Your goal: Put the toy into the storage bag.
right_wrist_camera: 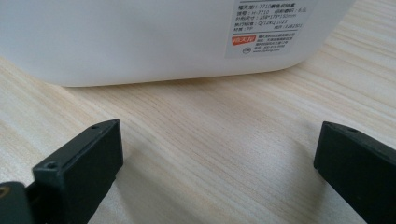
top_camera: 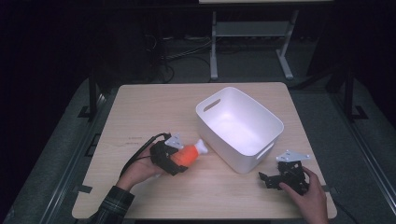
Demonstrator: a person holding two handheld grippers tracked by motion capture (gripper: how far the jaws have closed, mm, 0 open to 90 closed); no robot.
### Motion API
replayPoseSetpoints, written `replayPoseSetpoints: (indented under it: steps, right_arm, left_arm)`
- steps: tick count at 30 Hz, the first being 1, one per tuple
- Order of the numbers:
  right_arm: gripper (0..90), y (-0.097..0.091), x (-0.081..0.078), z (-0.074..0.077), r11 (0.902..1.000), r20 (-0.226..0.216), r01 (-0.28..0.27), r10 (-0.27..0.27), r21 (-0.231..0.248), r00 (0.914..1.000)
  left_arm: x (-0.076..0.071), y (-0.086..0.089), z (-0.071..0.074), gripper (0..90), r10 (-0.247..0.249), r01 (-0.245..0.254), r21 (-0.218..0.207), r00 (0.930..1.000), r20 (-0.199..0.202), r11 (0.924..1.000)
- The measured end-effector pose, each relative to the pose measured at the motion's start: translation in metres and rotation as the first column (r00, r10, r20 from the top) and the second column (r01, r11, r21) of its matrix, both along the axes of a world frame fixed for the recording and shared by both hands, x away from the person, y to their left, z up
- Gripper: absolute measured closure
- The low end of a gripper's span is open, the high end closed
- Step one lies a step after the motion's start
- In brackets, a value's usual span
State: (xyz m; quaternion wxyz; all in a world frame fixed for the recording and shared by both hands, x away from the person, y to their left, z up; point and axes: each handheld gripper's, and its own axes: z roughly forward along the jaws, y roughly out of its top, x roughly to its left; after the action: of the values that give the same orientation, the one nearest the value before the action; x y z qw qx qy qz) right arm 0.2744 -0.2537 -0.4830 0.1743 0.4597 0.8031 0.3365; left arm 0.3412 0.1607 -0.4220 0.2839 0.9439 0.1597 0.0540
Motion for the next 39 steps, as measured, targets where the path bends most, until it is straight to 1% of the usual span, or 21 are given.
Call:
replayPoseSetpoints:
  steps: [1,3,4,6,7,8,9,10,12,14,20,27,29,32,35,39]
  right_arm:
    - [0.7,0.0,0.0,0.0,1.0,0.0,0.0,0.0,0.0,1.0]
    - [0.7,0.0,0.0,0.0,1.0,0.0,0.0,0.0,0.0,1.0]
    - [0.7,0.0,0.0,0.0,1.0,0.0,0.0,0.0,0.0,1.0]
    - [0.7,0.0,0.0,0.0,1.0,0.0,0.0,0.0,0.0,1.0]
    - [0.7,0.0,0.0,0.0,1.0,0.0,0.0,0.0,0.0,1.0]
    - [0.7,0.0,0.0,0.0,1.0,0.0,0.0,0.0,0.0,1.0]
    - [0.7,0.0,0.0,0.0,1.0,0.0,0.0,0.0,0.0,1.0]
    - [0.7,0.0,0.0,0.0,1.0,0.0,0.0,0.0,0.0,1.0]
    - [0.7,0.0,0.0,0.0,1.0,0.0,0.0,0.0,0.0,1.0]
    - [0.7,0.0,0.0,0.0,1.0,0.0,0.0,0.0,0.0,1.0]
    - [0.7,0.0,0.0,0.0,1.0,0.0,0.0,0.0,0.0,1.0]
    - [0.7,0.0,0.0,0.0,1.0,-0.001,0.001,-0.001,0.001,1.0]
    - [0.7,0.0,0.0,0.0,1.0,0.0,0.0,0.0,0.001,1.0]
    - [0.7,0.0,0.0,0.0,1.0,0.001,-0.001,0.001,0.0,1.0]
    - [0.7,0.0,0.0,0.0,1.0,0.0,0.0,0.0,0.001,1.0]
    - [0.7,0.0,0.0,0.0,1.0,0.0,-0.001,0.001,0.001,1.0]
  left_arm:
    - [0.0,0.001,0.001,22.3,0.011,-0.011,-0.014,0.9999,0.001,0.9998]
    - [0.001,0.002,0.004,22.4,0.014,-0.014,-0.023,0.9999,-0.002,0.9996]
    - [0.0,0.002,0.004,22.4,0.028,-0.029,-0.042,0.9996,-0.004,0.9987]
    - [0.0,0.002,0.005,22.3,0.026,-0.026,-0.04,0.9997,-0.002,0.9989]
    - [0.001,0.003,0.007,22.3,0.025,-0.025,-0.041,0.9997,0.006,0.9988]
    - [0.001,0.003,0.008,22.3,0.036,-0.036,-0.056,0.9994,0.001,0.9978]
    - [0.001,0.003,0.008,22.3,0.036,-0.036,-0.056,0.9994,0.001,0.9978]
    - [0.002,0.004,0.009,22.3,0.04,-0.04,-0.067,0.9992,-0.004,0.9969]
    - [0.003,0.006,0.012,22.3,0.044,-0.044,-0.063,0.999,-0.002,0.9971]
    - [0.003,0.006,0.013,22.3,0.045,-0.045,-0.066,0.999,0.0,0.9968]
    - [0.007,0.008,0.025,22.3,0.045,-0.044,-0.082,0.999,0.007,0.9956]
    - [0.009,0.008,0.034,22.4,0.047,-0.045,-0.085,0.9988,0.018,0.9954]
    - [0.01,0.008,0.038,22.4,0.052,-0.05,-0.101,0.9985,0.018,0.9937]
    - [0.011,0.008,0.042,22.5,0.05,-0.047,-0.095,0.9985,0.025,0.9944]
    - [0.013,0.008,0.048,22.5,0.048,-0.045,-0.101,0.9986,0.024,0.9939]
    - [0.014,0.008,0.053,22.5,0.047,-0.044,-0.099,0.9985,0.029,0.9941]
